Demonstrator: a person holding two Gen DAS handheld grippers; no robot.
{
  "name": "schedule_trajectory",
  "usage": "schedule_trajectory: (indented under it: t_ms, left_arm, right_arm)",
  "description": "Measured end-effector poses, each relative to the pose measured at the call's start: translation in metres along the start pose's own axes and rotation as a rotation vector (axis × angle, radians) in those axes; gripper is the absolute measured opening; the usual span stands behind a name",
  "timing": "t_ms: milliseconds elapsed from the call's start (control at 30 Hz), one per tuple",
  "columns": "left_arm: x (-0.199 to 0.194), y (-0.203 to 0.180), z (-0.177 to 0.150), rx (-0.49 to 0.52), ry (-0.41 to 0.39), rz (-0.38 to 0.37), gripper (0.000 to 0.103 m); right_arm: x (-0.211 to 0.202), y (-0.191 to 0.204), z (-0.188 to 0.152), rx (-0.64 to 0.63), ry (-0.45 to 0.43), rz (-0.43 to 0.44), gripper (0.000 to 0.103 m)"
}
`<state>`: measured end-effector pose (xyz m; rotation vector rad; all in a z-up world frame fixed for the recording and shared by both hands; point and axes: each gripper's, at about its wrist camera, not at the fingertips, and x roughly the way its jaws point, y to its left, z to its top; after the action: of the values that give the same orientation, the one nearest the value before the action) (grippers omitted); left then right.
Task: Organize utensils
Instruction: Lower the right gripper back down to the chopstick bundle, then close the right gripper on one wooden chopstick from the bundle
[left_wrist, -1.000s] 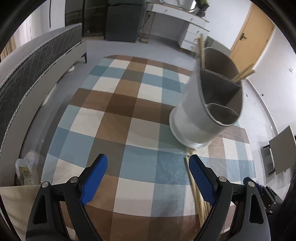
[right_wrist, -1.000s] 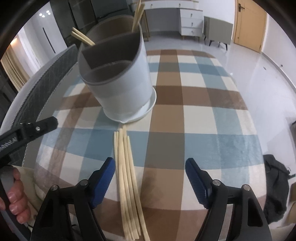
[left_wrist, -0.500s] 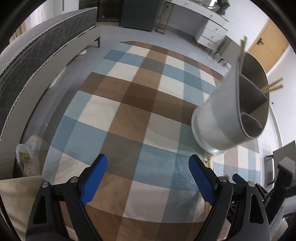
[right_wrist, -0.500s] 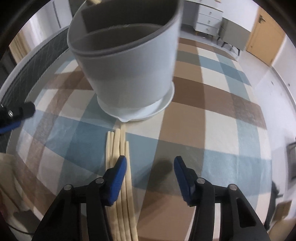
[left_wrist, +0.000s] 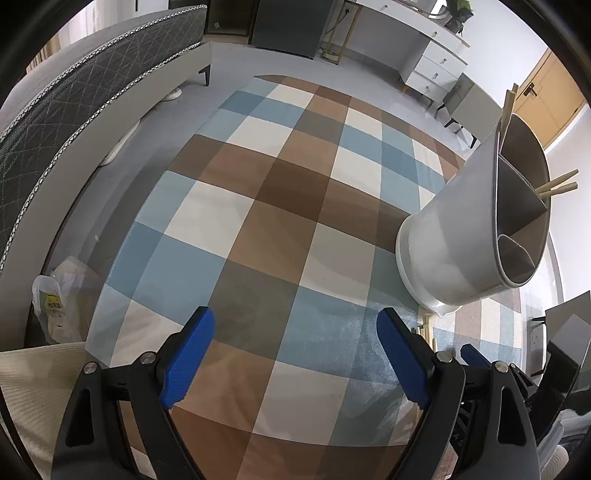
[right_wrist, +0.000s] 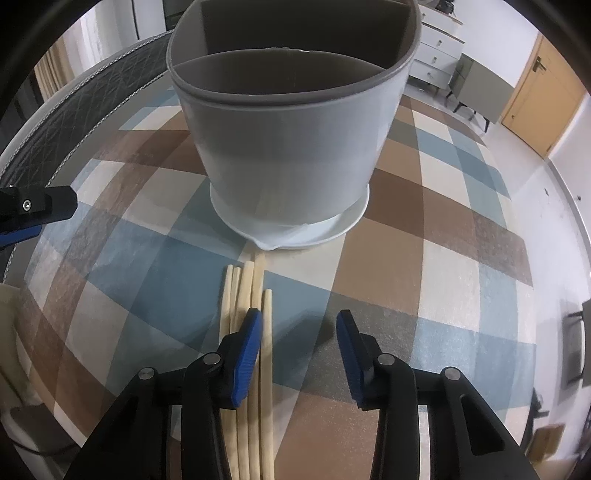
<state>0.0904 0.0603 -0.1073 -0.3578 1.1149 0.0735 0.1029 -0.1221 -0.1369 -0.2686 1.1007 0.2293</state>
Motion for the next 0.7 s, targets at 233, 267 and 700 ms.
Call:
schedule_trajectory:
  t_ms: [233, 267, 700]
  left_arm:
    - [0.001, 0.004, 0.000, -0.015, 0.011, 0.002, 0.086]
    - [0.001, 0.005, -0.001, -0.016, 0.011, 0.003, 0.086]
    - [-0.009, -0.005, -0.008, 0.058, -0.022, 0.026, 0.086]
  right_arm:
    - [0.002, 0.004, 0.001, -0.008, 0.002, -0.025, 0.033]
    - [0.001, 0.005, 0.000, -0.011, 0.000, -0.026, 0.032]
    - [0.003, 0.004, 0.003, 0.006, -0.015, 0.034, 0.004]
